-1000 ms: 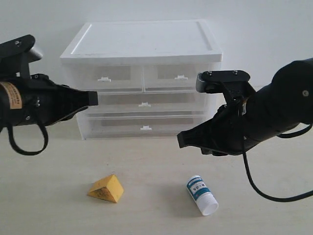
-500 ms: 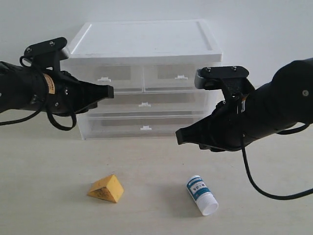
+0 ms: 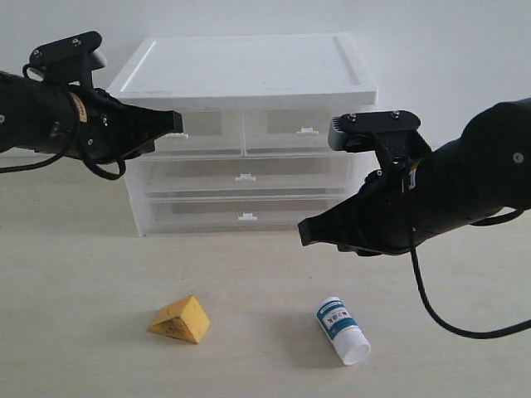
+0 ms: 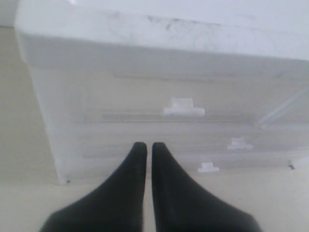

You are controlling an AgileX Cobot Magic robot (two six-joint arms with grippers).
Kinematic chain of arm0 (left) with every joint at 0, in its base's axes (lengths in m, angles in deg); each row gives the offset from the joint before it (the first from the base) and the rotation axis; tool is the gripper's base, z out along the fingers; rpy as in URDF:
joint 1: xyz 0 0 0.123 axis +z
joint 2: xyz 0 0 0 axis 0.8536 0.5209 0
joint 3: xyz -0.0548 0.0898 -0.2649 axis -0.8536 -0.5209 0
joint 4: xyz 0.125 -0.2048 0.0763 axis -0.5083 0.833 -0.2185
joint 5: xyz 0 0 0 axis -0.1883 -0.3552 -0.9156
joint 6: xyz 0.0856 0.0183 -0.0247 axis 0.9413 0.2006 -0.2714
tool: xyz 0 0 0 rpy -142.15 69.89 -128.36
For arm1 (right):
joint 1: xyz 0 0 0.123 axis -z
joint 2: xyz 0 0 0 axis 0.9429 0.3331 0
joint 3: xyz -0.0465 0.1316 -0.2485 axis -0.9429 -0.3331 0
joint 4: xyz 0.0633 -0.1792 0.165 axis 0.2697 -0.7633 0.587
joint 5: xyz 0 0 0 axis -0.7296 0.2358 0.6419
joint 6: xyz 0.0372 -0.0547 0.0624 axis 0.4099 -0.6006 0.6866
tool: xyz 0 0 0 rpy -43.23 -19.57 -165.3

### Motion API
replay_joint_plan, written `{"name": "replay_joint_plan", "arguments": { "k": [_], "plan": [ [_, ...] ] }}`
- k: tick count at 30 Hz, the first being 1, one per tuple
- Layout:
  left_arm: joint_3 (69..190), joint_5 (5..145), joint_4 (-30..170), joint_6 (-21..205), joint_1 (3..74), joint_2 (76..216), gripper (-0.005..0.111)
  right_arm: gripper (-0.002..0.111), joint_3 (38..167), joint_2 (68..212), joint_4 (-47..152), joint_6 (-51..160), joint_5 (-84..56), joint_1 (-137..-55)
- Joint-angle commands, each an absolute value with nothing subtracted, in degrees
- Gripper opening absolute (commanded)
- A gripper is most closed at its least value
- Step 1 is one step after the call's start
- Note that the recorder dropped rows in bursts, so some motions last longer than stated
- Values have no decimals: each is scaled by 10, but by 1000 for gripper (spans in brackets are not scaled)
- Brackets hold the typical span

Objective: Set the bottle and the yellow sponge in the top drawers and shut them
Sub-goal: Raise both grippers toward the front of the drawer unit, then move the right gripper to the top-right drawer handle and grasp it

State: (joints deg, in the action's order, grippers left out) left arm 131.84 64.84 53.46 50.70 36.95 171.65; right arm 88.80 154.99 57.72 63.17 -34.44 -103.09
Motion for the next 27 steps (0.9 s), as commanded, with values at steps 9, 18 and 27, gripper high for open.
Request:
{"name": "replay_joint_plan", "arguments": {
  "k": [9,18,27],
  "plan": [
    [1350,654,544,543,367,1736,4,0,892,1599,555,645,-238,-1031],
    [1383,648,541,565,369,1767,4,0,892,1627,566,783,-108,-1010],
    [1392,655,539,582,380,1788,4,0,892,1632,564,910,-58,-940]
  ]
}}
